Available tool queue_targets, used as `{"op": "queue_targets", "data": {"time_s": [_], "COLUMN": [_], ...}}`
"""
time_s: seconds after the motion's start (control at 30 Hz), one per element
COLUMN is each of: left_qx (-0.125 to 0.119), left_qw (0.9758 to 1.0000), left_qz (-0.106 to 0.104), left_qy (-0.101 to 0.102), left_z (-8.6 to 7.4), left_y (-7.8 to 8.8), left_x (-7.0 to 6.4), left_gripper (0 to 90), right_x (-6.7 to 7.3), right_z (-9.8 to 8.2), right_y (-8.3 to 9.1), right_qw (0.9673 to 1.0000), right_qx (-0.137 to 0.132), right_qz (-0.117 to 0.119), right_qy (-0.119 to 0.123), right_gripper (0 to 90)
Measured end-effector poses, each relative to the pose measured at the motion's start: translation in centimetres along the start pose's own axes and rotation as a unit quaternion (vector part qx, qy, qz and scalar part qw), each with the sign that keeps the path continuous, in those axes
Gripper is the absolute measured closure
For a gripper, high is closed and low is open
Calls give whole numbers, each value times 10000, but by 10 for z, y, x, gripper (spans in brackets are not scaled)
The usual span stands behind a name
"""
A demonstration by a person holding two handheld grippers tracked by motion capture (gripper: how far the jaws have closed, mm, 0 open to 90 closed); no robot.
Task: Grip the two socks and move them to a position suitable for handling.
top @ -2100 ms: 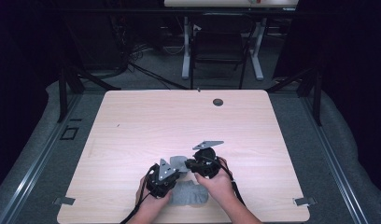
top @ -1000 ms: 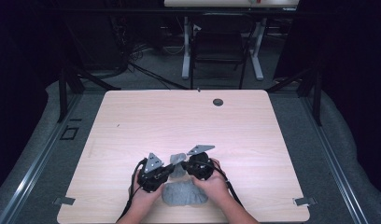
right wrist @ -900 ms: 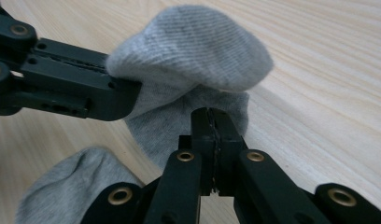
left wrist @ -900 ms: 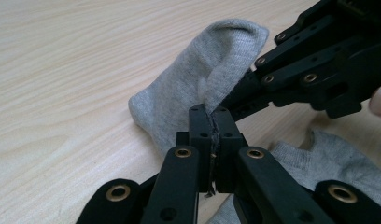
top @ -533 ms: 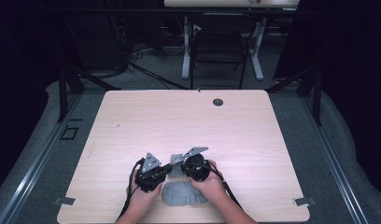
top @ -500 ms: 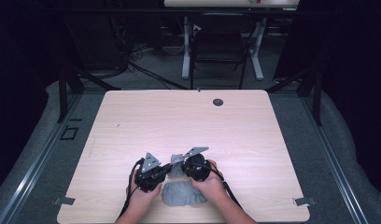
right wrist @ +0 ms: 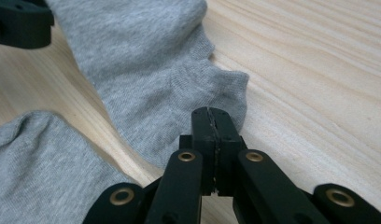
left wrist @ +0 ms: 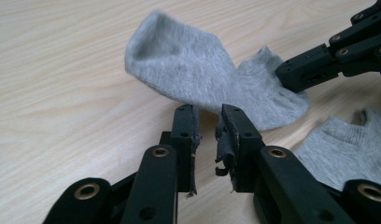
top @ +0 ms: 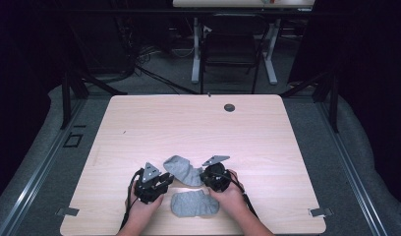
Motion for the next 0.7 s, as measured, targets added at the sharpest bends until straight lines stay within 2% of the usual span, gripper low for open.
{"op": "queue_targets", "data": {"time_s": [0.23, 0.37, 0.5, 0.53, 0.6, 0.67, 0.7], "left_qx": [-126, -118, -58, 12, 1, -3, 136], "left_qw": [9998, 9997, 9996, 9996, 9997, 9997, 9997], "left_qz": [134, 201, 195, 207, 197, 112, 101], "left_qy": [45, 123, 216, 168, 161, 223, 199], "left_z": [8, 12, 13, 14, 15, 15, 12], "left_y": [6, 1, -11, -19, -24, -31, -38], "left_x": [11, 22, 28, 30, 32, 32, 34], "left_gripper": [709, 689, 678, 678, 674, 671, 665], "right_x": [-6, -11, -15, -17, -18, -19, -19], "right_z": [-1, -2, -2, -3, -3, -3, -3], "right_y": [4, 7, 9, 10, 10, 11, 11], "right_qw": [10000, 10000, 10000, 9999, 9999, 9999, 9999], "right_qx": [61, 91, 78, 102, 117, 118, 109], "right_qz": [17, -3, -4, -7, 22, -2, 5], "right_qy": [5, -3, -56, -11, -9, 11, 8], "right_gripper": [900, 900, 900, 900, 900, 900, 900]}}
Point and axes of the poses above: each handheld gripper's, and its own axes: y roughly backward along the jaws, z roughly out of its top, x roughly to its left, the point moved 5 cm from there along -y, roughly forward along the jaws, and after that the axes turned 14 degrees about -x, right-handed, at the moved point
